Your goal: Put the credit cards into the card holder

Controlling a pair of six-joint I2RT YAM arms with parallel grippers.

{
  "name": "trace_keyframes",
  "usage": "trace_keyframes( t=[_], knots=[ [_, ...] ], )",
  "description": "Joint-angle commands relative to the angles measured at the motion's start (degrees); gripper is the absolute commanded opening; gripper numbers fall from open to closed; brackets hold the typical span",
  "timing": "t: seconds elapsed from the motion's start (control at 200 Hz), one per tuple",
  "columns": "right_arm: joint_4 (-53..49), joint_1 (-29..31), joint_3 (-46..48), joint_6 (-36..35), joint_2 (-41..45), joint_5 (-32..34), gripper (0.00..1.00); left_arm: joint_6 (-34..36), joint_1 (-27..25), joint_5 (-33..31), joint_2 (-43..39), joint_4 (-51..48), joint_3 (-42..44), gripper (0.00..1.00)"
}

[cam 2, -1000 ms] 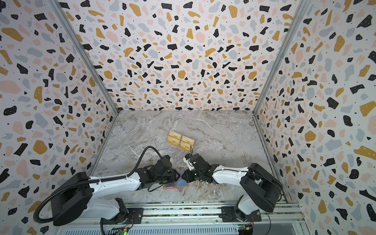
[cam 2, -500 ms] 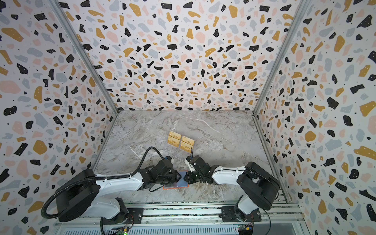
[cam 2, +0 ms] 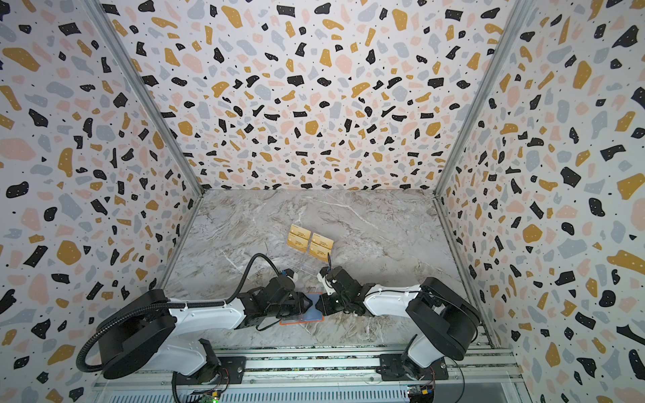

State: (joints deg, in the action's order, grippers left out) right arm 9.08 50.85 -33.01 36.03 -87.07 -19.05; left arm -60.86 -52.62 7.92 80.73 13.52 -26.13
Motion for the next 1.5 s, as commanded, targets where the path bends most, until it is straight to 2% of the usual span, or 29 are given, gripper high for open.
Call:
trace_keyframes(
  t=[0.0, 0.3, 0.631, 0.876, 1.051, 1.497],
  knots=[
    [-1.6, -0.1, -0.5, 0.1, -0.7, 0.5, 0.16, -2.6, 0.9, 3.5, -0.6, 5.7, 3.0, 0.4],
    [-1.5, -0.1, -0.9, 0.2, -1.0, 0.2, 0.16, -7.0, 3.0, 9.0, -0.9, 20.1, 8.5, 0.41],
    [-1.5, -0.1, -1.1, 0.3, -0.7, 0.2, 0.16, -8.6, 4.9, 11.4, 0.1, 27.3, 10.9, 0.41],
    [-1.7, -0.1, -1.3, 0.5, 0.4, 0.6, 0.15, -7.7, 5.3, 12.1, 2.7, 28.9, 11.0, 0.4],
    [-2.3, 0.0, -1.9, 0.5, 0.9, 1.0, 0.15, -7.1, 5.4, 12.3, 4.0, 30.8, 11.8, 0.36],
    [-2.3, -0.1, -0.6, 1.4, 5.0, 3.1, 0.14, -6.2, 5.6, 11.6, 4.3, 30.0, 12.1, 0.15]
  ],
)
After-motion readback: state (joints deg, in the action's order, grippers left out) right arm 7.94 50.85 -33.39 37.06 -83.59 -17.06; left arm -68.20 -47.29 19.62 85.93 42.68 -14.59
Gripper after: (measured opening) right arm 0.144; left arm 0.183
